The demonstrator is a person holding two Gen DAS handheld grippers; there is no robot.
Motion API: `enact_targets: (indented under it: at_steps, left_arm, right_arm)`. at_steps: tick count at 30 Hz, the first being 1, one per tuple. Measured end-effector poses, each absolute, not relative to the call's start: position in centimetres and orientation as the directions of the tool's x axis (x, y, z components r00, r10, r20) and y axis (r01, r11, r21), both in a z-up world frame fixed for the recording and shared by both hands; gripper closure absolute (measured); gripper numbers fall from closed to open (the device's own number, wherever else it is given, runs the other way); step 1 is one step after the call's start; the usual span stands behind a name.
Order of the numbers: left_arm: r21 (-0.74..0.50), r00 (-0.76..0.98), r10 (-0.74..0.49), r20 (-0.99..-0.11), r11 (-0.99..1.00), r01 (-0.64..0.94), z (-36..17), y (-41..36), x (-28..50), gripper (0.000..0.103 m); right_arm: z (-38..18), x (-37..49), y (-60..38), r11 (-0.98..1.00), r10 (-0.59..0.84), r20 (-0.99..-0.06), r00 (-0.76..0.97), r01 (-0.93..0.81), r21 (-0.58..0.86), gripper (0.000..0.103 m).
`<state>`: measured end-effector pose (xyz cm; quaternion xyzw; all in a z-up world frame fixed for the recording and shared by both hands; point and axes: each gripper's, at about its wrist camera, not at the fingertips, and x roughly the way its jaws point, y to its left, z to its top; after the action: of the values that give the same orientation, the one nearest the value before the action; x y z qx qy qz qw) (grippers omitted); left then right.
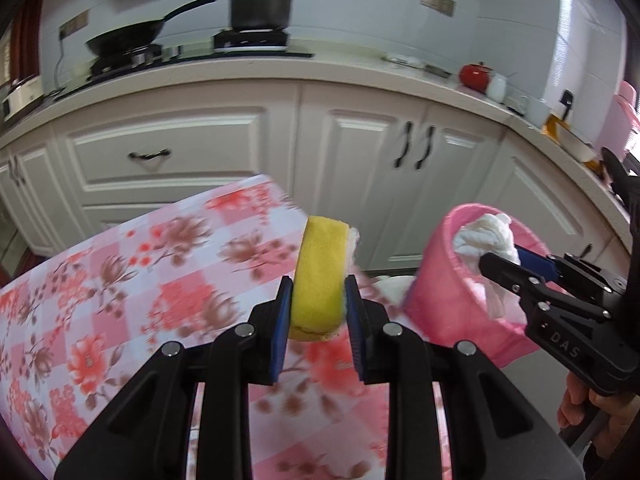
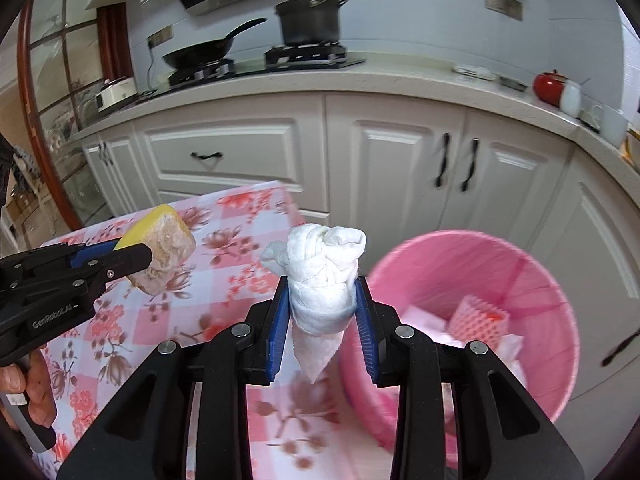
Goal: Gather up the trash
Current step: 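Carry the yellow sponge and tissue over the pink bin with both tools, then open both tools over the pink bin to drop the sponge and tissue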
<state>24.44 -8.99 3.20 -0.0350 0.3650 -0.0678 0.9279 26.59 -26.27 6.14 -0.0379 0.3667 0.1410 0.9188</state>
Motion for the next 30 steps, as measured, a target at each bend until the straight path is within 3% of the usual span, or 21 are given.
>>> enact_targets:
  at_steps: [30]
  left_arm:
    - [-0.202,0.622,-0.396,-0.675,0.911,0.36,4.1,-24.1,30.0,0.078]
  right_arm:
    - [6.9,29.7,-40.4,0.999,0.03,-0.674,0.738,-0.032,0.008,0.071]
